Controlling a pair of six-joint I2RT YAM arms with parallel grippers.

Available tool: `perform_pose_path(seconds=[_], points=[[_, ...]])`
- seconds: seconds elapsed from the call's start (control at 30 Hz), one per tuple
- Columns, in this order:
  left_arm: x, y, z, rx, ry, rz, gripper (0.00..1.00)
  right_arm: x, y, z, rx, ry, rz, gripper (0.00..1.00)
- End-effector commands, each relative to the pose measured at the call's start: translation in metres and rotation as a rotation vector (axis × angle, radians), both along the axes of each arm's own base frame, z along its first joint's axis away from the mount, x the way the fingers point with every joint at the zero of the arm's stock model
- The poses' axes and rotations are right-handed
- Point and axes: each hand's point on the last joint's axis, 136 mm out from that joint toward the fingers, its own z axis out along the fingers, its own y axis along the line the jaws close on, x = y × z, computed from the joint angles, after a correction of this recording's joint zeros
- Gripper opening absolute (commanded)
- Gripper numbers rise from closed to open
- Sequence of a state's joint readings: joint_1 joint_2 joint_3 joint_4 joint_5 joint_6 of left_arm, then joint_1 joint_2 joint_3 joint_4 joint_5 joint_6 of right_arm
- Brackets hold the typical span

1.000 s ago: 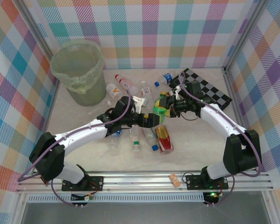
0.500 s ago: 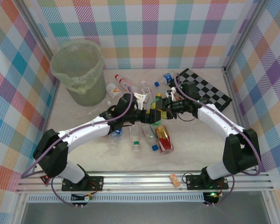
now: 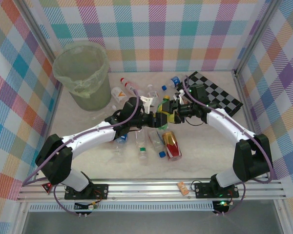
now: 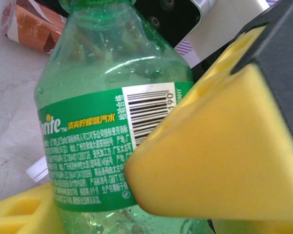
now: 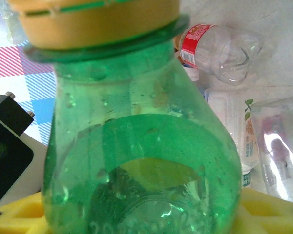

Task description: Put the plastic bottles in the bin

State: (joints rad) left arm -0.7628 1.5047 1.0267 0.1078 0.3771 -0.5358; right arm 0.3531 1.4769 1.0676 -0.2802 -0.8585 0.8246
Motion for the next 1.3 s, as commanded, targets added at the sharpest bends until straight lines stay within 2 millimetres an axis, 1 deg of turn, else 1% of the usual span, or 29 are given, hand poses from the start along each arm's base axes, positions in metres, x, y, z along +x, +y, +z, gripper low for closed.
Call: perform_pose_path(seconds=[0.0,0.13,0.3,0.37,0.47,0.53,0.6,0.67,0.7,0.73,0.8,0.83,0.87,0.97,1.07,1.17,1.27], points=[[-0.004,-0.004,0.000,0.008,-0.009,-0.031,0.58,0.004,0.001,0.019,0.018,-0.041,0.000,0.71],[-0.005,-0.002,-0.002,0.015,-0.009,-0.030,0.57,0.011,-0.009,0.027,-0.011,-0.070,-0.052,0.80],[-0.005,-0.002,-0.001,0.017,-0.011,-0.028,0.56,0.021,-0.029,0.046,-0.016,-0.128,-0.128,0.81],[-0.004,-0.001,-0.001,0.019,-0.013,-0.024,0.55,0.025,-0.040,0.051,-0.035,-0.149,-0.163,0.81],[-0.001,0.004,0.005,0.038,-0.034,-0.018,0.54,0.028,-0.066,0.060,-0.070,-0.192,-0.234,0.82],[0.005,0.008,0.018,0.059,-0.062,-0.025,0.51,0.023,-0.078,0.065,-0.082,-0.206,-0.245,0.85],[0.011,0.013,0.032,0.098,-0.097,-0.036,0.50,0.015,-0.085,0.063,-0.134,-0.208,-0.225,0.86],[0.019,0.020,0.054,0.130,-0.148,-0.040,0.50,0.008,-0.090,0.056,-0.183,-0.204,-0.226,0.86],[0.025,0.025,0.068,0.138,-0.181,-0.034,0.50,0.005,-0.093,0.051,-0.203,-0.202,-0.227,0.86],[0.029,0.033,0.077,0.165,-0.193,-0.024,0.50,0.001,-0.095,0.046,-0.222,-0.197,-0.229,0.85],[0.042,0.049,0.102,0.181,-0.240,0.014,0.49,-0.006,-0.099,0.035,-0.251,-0.182,-0.230,0.85],[0.050,0.060,0.115,0.186,-0.255,0.044,0.47,-0.009,-0.100,0.029,-0.264,-0.171,-0.228,0.85],[0.058,0.069,0.124,0.190,-0.260,0.069,0.45,-0.011,-0.101,0.025,-0.272,-0.167,-0.225,0.84],[0.083,0.107,0.152,0.191,-0.291,0.172,0.42,-0.019,-0.102,0.015,-0.290,-0.146,-0.202,0.83],[0.107,0.149,0.181,0.156,-0.335,0.293,0.38,-0.024,-0.104,0.011,-0.307,-0.136,-0.185,0.82],[0.127,0.196,0.207,0.139,-0.399,0.439,0.34,-0.028,-0.104,0.008,-0.315,-0.133,-0.175,0.82],[0.147,0.246,0.223,0.157,-0.440,0.595,0.29,-0.032,-0.104,0.005,-0.320,-0.126,-0.163,0.81]])
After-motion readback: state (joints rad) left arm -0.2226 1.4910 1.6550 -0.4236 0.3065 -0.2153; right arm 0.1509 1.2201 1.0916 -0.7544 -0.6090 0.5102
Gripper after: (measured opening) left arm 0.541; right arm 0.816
